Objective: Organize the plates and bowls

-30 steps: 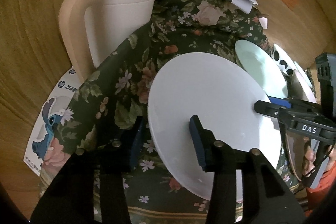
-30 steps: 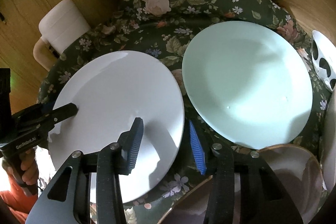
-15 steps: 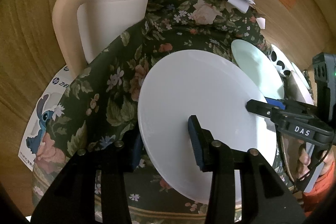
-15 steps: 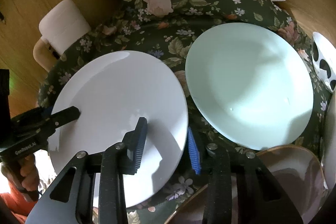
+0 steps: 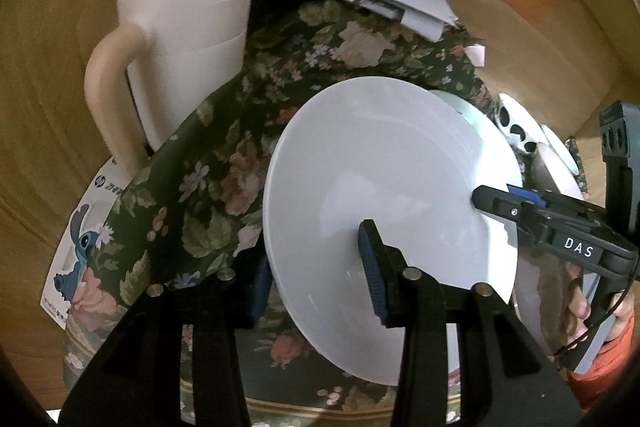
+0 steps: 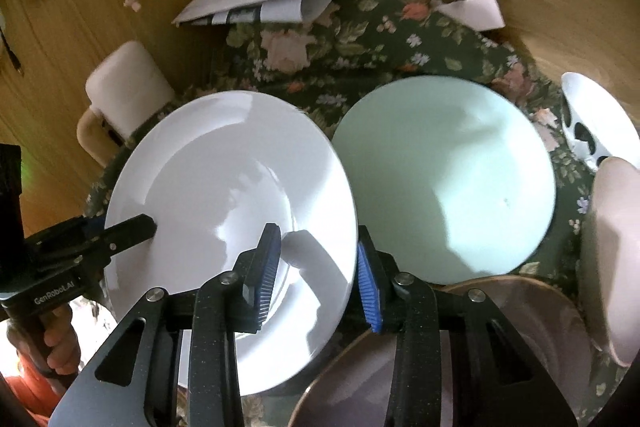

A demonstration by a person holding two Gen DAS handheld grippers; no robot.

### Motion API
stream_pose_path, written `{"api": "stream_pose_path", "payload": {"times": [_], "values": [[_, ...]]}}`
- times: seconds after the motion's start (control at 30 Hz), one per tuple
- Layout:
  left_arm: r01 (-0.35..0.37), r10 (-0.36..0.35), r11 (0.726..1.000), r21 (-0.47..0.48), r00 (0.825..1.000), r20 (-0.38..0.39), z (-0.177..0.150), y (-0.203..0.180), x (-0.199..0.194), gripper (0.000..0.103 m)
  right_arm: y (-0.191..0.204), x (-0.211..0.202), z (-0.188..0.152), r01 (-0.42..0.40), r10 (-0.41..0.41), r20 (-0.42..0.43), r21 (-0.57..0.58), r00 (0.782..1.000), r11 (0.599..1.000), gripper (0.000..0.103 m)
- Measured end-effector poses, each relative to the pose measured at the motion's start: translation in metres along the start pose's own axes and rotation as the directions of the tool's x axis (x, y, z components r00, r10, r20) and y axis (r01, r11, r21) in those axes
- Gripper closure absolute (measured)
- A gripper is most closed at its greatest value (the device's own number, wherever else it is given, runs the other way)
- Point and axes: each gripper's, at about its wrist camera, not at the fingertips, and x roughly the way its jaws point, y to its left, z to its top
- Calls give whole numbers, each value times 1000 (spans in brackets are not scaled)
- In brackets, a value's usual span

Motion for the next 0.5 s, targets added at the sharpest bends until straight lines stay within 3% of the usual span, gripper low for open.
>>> {"api": "stream_pose_path", "payload": {"times": [0.5], "values": [[38, -40, 997, 60, 999, 35, 9, -37, -10, 62, -14, -44, -10, 36, -40, 74, 50, 996, 998, 69]]}}
